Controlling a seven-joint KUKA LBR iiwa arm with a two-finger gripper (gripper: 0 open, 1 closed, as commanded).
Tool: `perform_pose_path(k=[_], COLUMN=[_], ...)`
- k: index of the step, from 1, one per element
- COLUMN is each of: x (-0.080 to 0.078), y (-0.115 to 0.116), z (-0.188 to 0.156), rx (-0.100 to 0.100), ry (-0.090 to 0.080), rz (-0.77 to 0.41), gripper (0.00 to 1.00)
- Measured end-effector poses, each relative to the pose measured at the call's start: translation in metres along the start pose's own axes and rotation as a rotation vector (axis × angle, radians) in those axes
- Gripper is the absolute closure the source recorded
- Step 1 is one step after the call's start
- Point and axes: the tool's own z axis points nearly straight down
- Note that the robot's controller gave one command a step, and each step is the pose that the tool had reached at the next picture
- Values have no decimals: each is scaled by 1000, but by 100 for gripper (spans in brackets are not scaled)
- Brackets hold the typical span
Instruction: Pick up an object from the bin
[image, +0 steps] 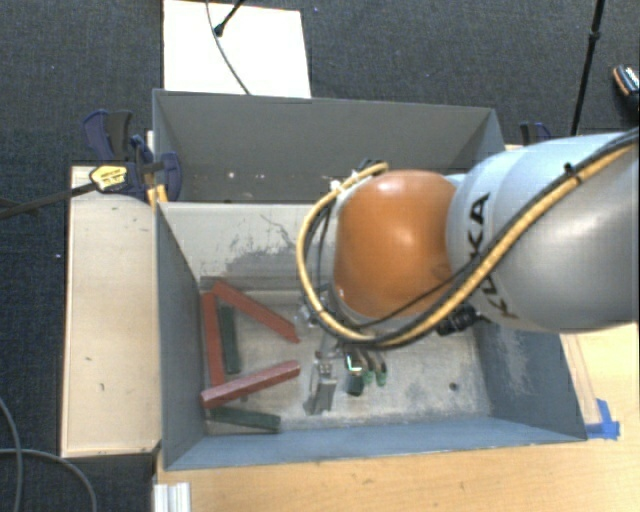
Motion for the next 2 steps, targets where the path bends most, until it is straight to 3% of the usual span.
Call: perform_pose_path(k=[1,2], x=[-17,-28], y=[41,36], z=[135,135], rx=[1,2], ry=[-7,-11], rz=[-543,-896], gripper=[0,0])
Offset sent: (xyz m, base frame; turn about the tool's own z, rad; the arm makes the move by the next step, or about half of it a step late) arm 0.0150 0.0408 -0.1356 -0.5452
